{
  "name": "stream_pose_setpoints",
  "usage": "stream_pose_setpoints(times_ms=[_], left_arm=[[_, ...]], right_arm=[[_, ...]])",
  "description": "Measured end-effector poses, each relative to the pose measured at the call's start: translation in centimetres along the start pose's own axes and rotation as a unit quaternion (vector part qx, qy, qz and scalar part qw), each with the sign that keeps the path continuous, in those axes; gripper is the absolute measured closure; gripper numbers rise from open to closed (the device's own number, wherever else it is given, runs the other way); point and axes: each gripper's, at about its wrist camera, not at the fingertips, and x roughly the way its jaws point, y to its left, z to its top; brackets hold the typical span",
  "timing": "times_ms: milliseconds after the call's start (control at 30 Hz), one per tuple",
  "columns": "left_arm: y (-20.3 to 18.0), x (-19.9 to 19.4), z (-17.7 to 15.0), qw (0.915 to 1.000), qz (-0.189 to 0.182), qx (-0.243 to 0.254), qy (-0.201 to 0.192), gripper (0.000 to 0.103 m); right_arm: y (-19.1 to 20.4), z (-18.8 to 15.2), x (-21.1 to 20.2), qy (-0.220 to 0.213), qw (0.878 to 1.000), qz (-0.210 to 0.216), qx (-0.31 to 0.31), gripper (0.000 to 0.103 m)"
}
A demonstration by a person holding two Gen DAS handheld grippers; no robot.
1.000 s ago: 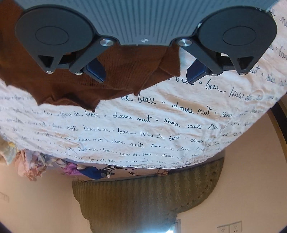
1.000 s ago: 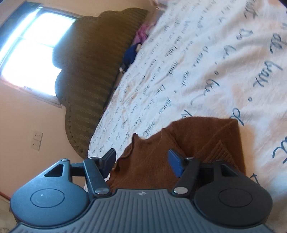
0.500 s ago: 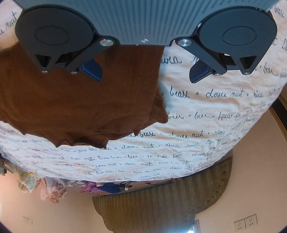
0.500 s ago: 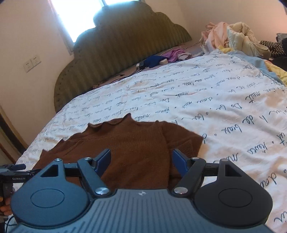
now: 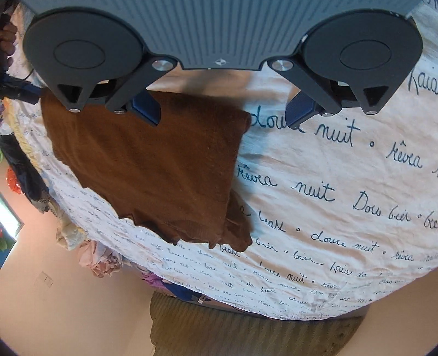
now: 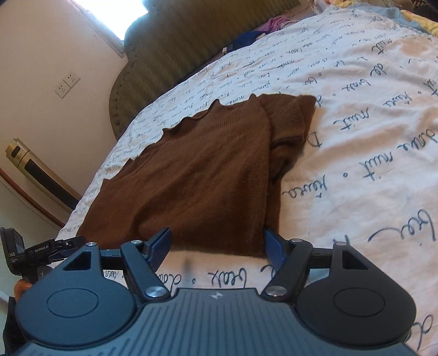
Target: Fold small clothes
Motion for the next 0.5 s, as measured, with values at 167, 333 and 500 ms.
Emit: stream_pose_setpoints(times_ms=[167,333,500], left_arm=[[1.0,-0.2,-0.6,0.9921,-0.08,-0.096,0.0,0.004],[1.5,1.5,-0.7,0.9756,-0.117,-0.185,-0.002,0.006],[0.3,2.7,-0.3,0.9746,-0.096,-0.202,-0.013,0.027]], right_arm=[[-2.4,-1.9,-1.9,-0.04,0.987,-0.007,0.158,0.031],[-3.3,-3.6,-1.8,-0.048,0.969,0.055,0.236,0.03],[-3.5,-2.3,0.9,-0.095,0.96,0.061,0.258,0.039]])
